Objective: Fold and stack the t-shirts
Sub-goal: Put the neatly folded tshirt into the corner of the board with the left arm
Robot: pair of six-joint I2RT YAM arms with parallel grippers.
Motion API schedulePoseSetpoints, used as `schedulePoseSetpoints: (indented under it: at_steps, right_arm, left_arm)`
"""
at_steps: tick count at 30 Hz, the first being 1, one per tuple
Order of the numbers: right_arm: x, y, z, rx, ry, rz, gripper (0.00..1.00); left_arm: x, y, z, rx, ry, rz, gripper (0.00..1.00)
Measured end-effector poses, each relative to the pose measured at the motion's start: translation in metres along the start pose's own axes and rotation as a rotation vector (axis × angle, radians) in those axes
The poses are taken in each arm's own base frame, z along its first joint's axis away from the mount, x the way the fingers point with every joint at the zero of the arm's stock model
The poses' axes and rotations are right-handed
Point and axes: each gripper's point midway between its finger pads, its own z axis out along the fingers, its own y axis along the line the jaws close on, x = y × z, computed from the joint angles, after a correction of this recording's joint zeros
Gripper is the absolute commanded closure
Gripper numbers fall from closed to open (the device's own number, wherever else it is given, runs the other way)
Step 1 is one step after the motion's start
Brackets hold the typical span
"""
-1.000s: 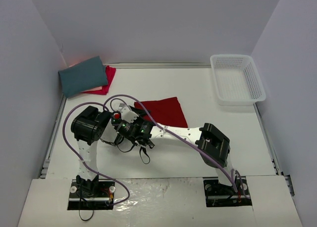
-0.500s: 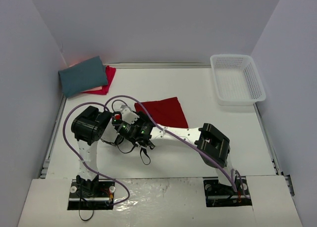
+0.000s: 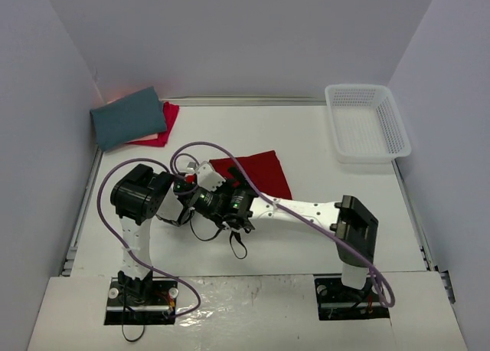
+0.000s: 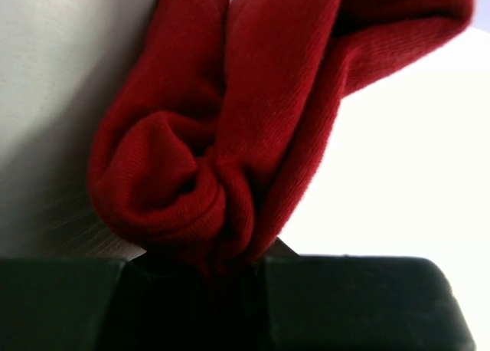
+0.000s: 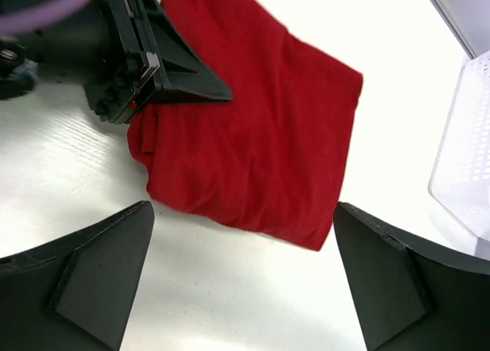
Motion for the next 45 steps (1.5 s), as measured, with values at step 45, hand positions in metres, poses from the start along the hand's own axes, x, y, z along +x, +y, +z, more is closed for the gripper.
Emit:
schedulePoseSetpoints:
  at_steps: [45]
  right_arm:
    - [0.053,-0.122,0.037,0.071,0.114,0.387,0.00]
  left_arm:
    - [-0.082,-0.047,0.001,-0.747,-0.009,0.750,0.98]
